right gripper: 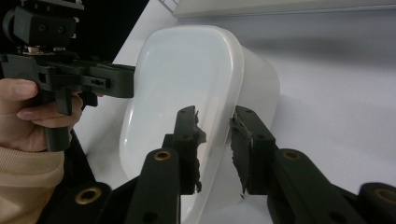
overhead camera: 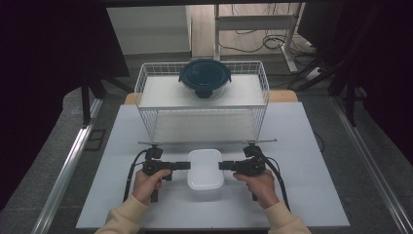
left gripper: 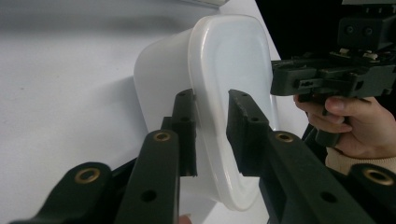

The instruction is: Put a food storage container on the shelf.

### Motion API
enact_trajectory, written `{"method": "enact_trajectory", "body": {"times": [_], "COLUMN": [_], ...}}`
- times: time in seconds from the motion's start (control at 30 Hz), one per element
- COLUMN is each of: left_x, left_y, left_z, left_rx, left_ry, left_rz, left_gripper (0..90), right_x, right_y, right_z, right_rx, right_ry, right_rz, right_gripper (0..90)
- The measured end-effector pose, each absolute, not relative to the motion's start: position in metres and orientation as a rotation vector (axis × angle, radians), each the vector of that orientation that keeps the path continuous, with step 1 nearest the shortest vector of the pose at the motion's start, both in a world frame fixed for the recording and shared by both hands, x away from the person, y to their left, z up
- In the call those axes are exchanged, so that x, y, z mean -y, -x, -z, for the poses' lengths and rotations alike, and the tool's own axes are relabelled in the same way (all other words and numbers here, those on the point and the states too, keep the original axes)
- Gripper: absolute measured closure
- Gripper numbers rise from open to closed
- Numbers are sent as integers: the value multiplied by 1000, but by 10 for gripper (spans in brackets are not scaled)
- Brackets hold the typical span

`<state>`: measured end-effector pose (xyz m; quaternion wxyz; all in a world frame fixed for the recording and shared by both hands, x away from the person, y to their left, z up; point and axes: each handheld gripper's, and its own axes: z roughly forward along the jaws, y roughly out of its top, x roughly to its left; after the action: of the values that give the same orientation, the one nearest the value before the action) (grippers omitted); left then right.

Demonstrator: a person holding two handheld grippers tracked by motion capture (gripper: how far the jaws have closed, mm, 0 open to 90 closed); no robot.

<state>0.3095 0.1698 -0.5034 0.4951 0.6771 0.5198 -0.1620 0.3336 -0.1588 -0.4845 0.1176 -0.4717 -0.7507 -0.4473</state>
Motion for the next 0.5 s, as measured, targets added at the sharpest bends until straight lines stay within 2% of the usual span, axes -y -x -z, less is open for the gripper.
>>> {"method": "enact_trajectory", "body": {"times": [0.23,0.5], "left_x": [-171,-172], "left_y": [-303,-299], "left_z": [494,487], "left_rx": [-1228,-1198], "left_ry": [-1652,-1662], "left_rz": [341,315], "left_gripper": [796,797], "right_x": [162,162], "right_y": [-330,-327], "right_z": [475,469], "right_rx": [2202,2224], "right_ry": [1342,1315], "right_rz": [1342,1367], "right_gripper": [795,798]}}
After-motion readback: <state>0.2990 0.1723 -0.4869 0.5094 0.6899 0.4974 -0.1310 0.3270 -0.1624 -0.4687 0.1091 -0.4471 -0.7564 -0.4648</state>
